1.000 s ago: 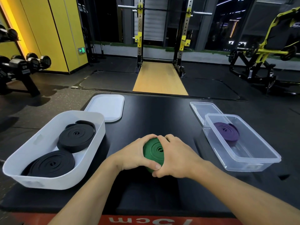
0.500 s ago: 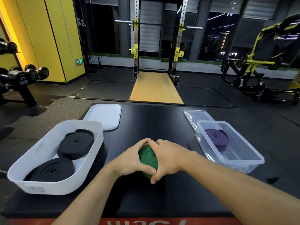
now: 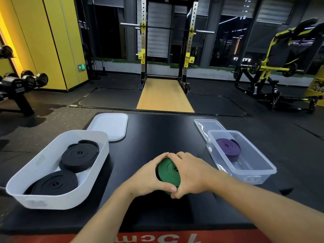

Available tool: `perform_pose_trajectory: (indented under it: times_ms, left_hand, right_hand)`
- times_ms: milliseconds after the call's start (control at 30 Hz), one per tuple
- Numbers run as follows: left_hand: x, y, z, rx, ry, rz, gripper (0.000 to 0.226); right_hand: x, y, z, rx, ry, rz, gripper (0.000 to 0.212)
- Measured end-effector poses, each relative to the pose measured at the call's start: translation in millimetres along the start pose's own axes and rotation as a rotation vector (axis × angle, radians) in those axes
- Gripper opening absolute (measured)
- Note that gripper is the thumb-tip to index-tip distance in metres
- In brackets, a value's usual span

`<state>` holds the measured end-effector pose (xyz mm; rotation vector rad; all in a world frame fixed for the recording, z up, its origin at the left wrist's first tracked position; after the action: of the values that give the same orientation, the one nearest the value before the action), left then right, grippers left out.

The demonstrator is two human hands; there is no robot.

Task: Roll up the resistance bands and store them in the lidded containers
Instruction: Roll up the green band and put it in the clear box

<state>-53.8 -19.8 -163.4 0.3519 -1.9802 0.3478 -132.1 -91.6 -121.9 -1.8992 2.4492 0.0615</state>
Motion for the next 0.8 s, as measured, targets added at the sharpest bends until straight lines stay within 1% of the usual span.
perform_pose_trajectory:
  times_ms: [67, 133, 200, 333, 400, 500, 600, 633, 667, 733, 800]
  left_hand:
    - [3, -3, 2, 0.036, 0.122, -0.002, 0.104]
    - [12, -8, 5, 0.065, 0.206, 0.012, 0.094]
    - [26, -13, 12, 0.075, 0.261, 0.047, 0.081]
    - [61, -25, 30, 0.056, 0.414, 0.106, 0.052]
    - [73, -33, 41, 0.060, 0.523, 0.082, 0.042]
    - [79, -47, 60, 0.157, 0.630, -0.016, 0.030]
    - [83, -61, 86, 0.238, 0.540, -0.072, 0.012]
    - [84, -65, 95, 0.253, 0.503, -0.076, 0.009]
    - [85, -68, 103, 0.269, 0.474, -0.085, 0.013]
    - [83, -72, 118, 0.298, 0.443, -0.118, 0.028]
    - [80, -75, 134, 0.293, 0.431, -0.153, 0.036]
  right_hand:
    - [9, 9, -10, 0.009, 0.010, 0.009, 0.113]
    - [20, 18, -22, 0.013, 0.016, 0.021, 0.116]
    - [28, 26, -38, 0.030, 0.030, 0.023, 0.117]
    - [48, 44, -69, 0.052, 0.042, 0.028, 0.108]
    - [68, 53, -83, 0.052, 0.014, 0.056, 0.106]
    - [108, 71, -106, 0.071, -0.018, 0.126, 0.104]
    - [157, 90, -115, 0.031, -0.093, 0.256, 0.100]
    - [172, 95, -114, 0.004, -0.131, 0.299, 0.098]
    - [185, 99, -111, -0.030, -0.163, 0.337, 0.096]
    - [204, 103, -104, -0.098, -0.199, 0.388, 0.092]
    - [215, 103, -95, -0.142, -0.231, 0.409, 0.085]
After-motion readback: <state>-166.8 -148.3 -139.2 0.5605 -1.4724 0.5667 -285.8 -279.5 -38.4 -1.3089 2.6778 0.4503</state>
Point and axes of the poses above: each hand's wrist, its own y-axis away from the middle knuckle, its own z-axis out of the palm, x = y × z, the point moved 10 cm from there along -y, towards the middle knuckle, and after that the axes turned 5 degrees about x, right-handed, at the moved point
